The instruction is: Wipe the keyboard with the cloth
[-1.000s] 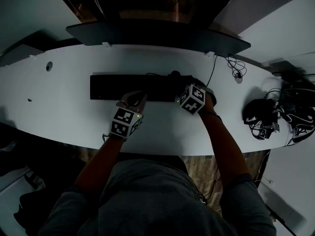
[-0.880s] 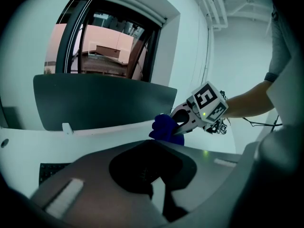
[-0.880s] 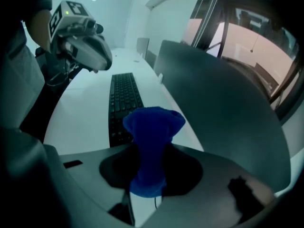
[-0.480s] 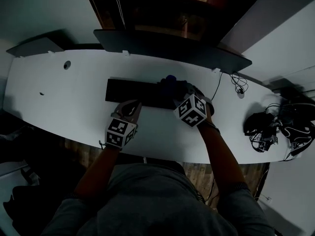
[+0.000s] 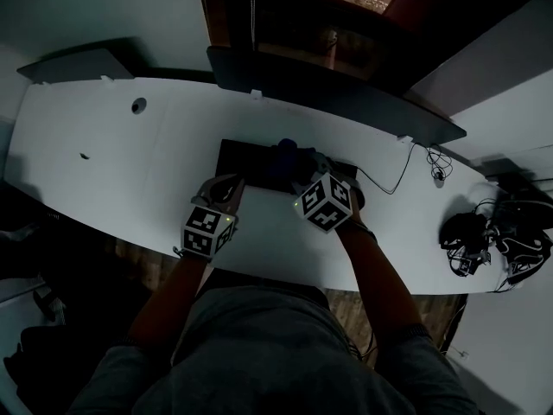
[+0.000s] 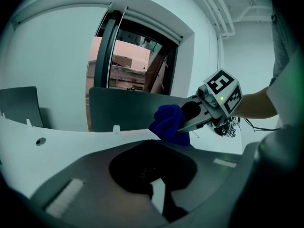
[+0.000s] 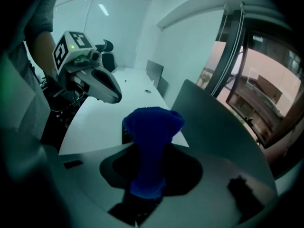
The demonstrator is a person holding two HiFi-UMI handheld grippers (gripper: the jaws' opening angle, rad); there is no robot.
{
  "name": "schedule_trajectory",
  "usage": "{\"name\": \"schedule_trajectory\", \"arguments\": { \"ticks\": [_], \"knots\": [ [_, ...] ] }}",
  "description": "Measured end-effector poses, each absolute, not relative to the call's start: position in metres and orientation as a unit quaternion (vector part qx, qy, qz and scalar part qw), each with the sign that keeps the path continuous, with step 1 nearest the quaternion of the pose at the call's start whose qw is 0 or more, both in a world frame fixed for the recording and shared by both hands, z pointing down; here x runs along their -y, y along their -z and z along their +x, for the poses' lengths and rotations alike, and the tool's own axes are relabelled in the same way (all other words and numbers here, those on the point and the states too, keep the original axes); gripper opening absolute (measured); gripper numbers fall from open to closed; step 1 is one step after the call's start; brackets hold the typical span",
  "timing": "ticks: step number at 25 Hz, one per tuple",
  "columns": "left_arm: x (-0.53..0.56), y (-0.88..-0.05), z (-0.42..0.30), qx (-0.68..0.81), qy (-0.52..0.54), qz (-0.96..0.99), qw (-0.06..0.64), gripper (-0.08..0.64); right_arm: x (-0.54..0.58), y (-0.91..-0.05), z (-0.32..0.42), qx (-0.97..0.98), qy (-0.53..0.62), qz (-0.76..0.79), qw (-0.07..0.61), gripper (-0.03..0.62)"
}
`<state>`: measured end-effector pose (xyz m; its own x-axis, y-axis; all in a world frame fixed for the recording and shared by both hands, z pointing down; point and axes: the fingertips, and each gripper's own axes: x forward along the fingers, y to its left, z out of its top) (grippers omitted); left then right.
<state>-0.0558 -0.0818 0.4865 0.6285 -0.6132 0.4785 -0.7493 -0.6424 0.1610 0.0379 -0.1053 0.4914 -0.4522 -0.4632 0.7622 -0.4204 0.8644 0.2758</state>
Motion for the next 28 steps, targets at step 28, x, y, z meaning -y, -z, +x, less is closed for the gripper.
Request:
{"name": "schedule_trajectory", "arguments": {
  "ticks": [28],
  "knots": [
    [0.124, -0.565, -0.195, 0.404, -0.214, 0.858, 0.235, 0.008, 0.123, -0.603, -0.146, 0.856, -0.013, 0.181, 0.485, 0.129]
  ]
}}
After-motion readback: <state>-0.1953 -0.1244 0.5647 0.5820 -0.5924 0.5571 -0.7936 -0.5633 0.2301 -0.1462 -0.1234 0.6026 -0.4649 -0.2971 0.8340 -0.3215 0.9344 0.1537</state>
